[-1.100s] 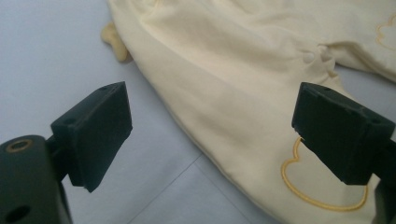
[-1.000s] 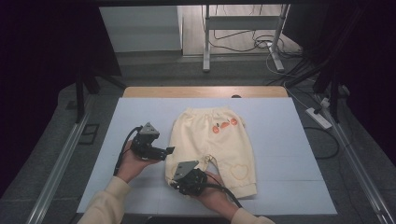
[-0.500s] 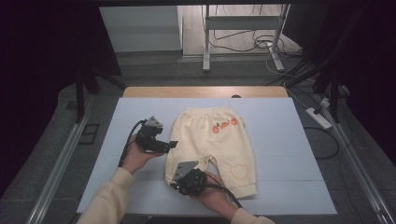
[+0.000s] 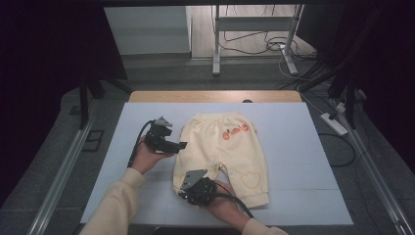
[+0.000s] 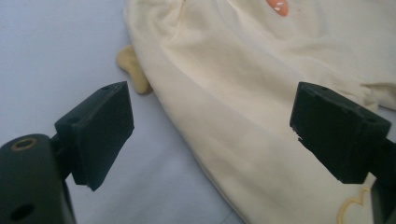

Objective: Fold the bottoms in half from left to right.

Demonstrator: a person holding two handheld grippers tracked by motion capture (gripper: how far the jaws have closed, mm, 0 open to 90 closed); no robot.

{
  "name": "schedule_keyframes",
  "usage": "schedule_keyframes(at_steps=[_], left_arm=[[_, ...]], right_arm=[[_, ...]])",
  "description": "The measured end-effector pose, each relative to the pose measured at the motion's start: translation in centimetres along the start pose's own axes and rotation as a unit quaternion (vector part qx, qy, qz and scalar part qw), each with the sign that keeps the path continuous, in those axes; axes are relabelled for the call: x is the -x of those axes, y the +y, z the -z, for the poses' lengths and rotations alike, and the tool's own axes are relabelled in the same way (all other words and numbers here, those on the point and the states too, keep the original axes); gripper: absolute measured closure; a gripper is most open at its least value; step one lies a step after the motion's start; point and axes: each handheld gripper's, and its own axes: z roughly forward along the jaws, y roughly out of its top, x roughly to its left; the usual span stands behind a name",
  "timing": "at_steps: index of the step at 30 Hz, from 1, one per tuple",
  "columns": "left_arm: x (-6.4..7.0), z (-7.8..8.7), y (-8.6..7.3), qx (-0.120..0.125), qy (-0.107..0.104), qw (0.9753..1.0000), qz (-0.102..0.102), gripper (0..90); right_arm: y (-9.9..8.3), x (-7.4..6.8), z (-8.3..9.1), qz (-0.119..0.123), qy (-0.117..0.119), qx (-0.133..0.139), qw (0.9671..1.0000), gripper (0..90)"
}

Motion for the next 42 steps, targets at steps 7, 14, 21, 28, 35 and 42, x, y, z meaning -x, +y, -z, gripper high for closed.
schedule_keyframes(at_steps=[7,14,21,28,35,42], left_arm=[[-0.9,-1.2,0.9,-0.008,-0.005,0.9999,0.009,14.9],[-1.6,-2.3,1.8,-0.010,-0.006,0.9998,0.017,15.6],[-2.1,-3.4,2.5,-0.016,-0.004,0.9996,0.022,15.7],[-2.5,-4.4,3.0,-0.025,-0.002,0.9994,0.025,16.4],[-2.8,-5.3,3.3,-0.042,0.002,0.9988,0.026,17.6],[-3.3,-6.2,3.1,-0.061,0.000,0.9975,0.036,23.3]], right_arm=[[0.0,-0.1,0.0,0.000,-0.002,0.000,1.0000,80.1],[0.0,-0.1,0.0,0.001,-0.001,0.000,1.0000,80.1],[0.0,0.0,0.1,0.000,0.000,0.000,1.0000,80.0],[0.0,0.0,0.1,-0.001,0.000,0.001,1.0000,80.1],[0.0,0.0,0.1,0.000,-0.001,0.003,1.0000,80.1],[-0.1,0.0,0.1,0.002,-0.001,0.003,1.0000,80.1]])
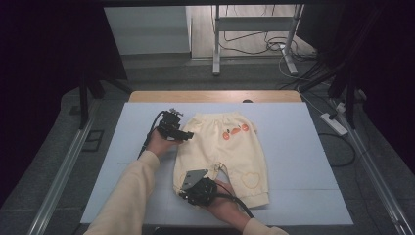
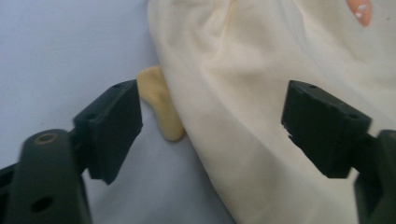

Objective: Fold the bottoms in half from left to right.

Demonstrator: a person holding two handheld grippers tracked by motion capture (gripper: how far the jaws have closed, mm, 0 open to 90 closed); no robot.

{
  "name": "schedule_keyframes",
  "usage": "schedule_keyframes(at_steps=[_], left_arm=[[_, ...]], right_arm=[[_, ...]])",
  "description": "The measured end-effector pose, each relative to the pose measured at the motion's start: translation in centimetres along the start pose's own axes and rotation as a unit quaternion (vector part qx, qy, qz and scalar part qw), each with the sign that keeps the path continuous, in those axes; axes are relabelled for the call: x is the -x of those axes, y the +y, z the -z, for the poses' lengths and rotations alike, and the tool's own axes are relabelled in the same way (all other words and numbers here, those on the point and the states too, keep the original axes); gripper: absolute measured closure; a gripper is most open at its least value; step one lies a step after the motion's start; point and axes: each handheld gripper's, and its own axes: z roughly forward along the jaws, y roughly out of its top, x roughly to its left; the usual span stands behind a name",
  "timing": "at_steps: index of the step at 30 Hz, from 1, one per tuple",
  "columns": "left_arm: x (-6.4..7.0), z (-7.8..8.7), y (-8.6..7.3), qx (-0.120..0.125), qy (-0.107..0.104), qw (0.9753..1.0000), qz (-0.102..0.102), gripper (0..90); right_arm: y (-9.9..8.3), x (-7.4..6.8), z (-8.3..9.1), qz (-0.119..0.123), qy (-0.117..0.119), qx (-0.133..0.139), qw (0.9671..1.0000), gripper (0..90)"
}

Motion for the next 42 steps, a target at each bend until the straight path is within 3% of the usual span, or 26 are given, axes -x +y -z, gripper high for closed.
schedule_keyframes(at_steps=[7,16,18,19,21,23,42], left_arm=[[-0.5,-0.7,-0.2,-0.012,-0.007,0.9999,0.009,24.4],[-0.4,-1.5,-0.3,-0.026,-0.005,0.9996,0.009,37.6],[-0.3,-1.4,-0.3,-0.024,-0.004,0.9997,0.009,52.6],[-0.4,-1.4,-0.3,-0.025,-0.005,0.9997,0.004,52.6],[-0.2,-1.3,-0.4,-0.023,-0.021,0.9995,0.001,71.9],[-0.1,-1.2,-0.3,-0.020,-0.033,0.9993,-0.002,78.6],[0.0,1.0,-0.1,0.016,-0.072,0.9972,0.003,82.1]], right_arm=[[0.0,0.0,0.0,0.000,0.001,-0.004,1.0000,80.1],[-0.1,-0.1,-0.1,0.001,0.000,-0.006,1.0000,80.1],[-0.1,-0.1,-0.2,0.000,0.001,-0.005,1.0000,80.1],[-0.1,-0.1,-0.2,0.001,0.001,-0.006,1.0000,80.1],[-0.1,0.0,-0.2,0.001,0.002,-0.007,1.0000,80.1],[-0.1,0.0,-0.2,0.000,0.002,-0.007,1.0000,80.1],[-0.2,-0.1,0.1,-0.004,0.005,0.000,1.0000,80.3]])
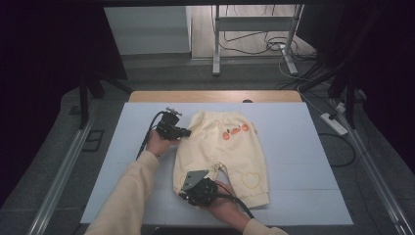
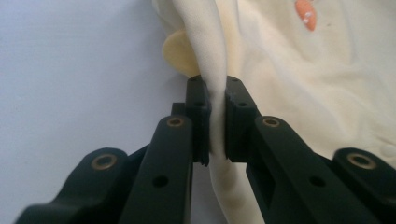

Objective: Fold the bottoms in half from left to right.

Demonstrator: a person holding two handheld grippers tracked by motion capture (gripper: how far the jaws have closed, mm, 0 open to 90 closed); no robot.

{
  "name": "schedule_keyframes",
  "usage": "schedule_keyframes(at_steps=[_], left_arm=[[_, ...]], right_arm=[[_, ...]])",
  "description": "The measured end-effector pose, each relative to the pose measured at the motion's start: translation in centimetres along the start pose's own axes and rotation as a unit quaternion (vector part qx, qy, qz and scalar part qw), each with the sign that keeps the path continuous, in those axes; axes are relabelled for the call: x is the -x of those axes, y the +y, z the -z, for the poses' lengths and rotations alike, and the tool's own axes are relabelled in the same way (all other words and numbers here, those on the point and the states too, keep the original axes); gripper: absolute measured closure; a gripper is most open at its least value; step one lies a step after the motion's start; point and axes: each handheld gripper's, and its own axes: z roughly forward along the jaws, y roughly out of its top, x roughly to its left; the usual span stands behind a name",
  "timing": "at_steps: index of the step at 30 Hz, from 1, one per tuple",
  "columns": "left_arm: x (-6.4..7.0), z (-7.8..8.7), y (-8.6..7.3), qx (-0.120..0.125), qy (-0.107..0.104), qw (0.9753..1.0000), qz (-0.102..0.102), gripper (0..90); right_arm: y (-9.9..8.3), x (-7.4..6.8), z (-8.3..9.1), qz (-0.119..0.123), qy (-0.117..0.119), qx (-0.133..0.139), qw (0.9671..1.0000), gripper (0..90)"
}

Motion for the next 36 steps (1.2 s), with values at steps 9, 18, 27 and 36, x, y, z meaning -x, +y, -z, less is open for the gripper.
schedule_keyframes(at_steps=[9,18,27,36], left_arm=[[0.5,1.7,0.2,0.021,-0.017,0.9996,0.001,82.3],[0.9,2.5,0.1,0.027,-0.025,0.9993,-0.001,82.3],[0.9,2.7,0.1,0.031,-0.026,0.9992,0.002,82.3],[1.0,2.9,0.1,0.030,-0.024,0.9993,-0.002,82.4]], right_arm=[[0.5,-0.3,0.6,-0.008,0.012,0.035,0.9993,80.9],[0.8,-0.7,0.9,0.001,0.018,0.050,0.9986,81.1],[0.8,-0.6,0.8,0.001,0.021,0.053,0.9984,81.0],[0.7,-0.5,0.8,-0.001,0.024,0.049,0.9985,81.1]])
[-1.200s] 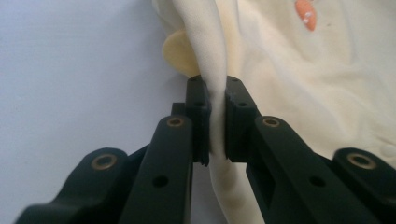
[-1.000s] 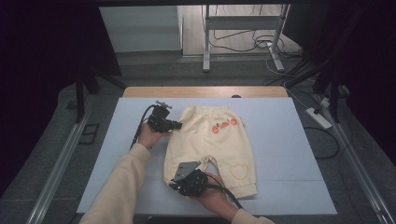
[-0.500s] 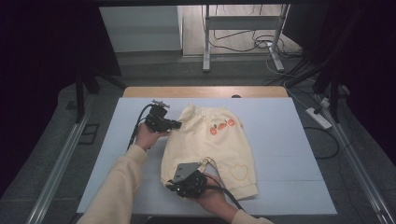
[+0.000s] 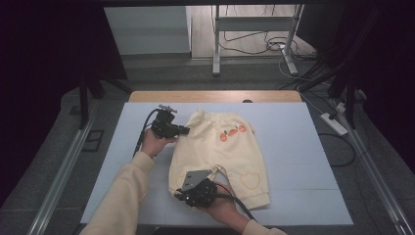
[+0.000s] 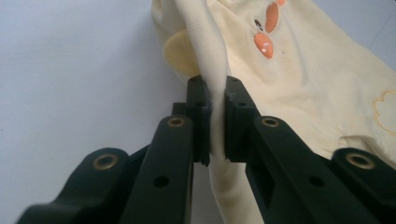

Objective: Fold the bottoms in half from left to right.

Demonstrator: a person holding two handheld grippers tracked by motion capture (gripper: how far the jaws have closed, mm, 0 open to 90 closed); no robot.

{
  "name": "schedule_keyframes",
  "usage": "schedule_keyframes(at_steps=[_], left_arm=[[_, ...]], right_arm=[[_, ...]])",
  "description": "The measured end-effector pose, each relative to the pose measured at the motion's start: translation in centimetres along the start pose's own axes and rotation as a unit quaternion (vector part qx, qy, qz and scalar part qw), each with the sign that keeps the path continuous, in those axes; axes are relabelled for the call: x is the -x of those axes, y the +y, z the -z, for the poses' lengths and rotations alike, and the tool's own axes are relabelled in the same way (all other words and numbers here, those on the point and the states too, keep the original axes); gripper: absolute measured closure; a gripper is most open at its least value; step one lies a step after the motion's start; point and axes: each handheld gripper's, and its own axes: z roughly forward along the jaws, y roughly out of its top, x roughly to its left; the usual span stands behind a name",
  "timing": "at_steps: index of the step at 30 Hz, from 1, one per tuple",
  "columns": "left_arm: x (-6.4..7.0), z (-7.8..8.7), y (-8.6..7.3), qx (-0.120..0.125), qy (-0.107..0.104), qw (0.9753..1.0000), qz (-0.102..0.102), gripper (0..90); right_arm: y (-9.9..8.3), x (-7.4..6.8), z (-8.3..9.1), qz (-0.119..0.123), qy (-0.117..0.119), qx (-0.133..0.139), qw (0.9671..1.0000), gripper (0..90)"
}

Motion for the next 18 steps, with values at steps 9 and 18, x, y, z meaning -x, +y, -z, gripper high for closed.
schedule_keyframes(at_steps=[9,18], left_arm=[[0.1,2.7,0.9,0.022,0.000,0.9998,-0.004,82.5],[-0.2,3.0,-0.2,0.018,0.002,0.9998,0.004,82.5]], right_arm=[[1.9,-0.7,1.4,0.004,-0.009,0.041,0.9991,81.2],[2.3,-1.1,1.0,0.004,0.002,0.041,0.9992,81.3]])
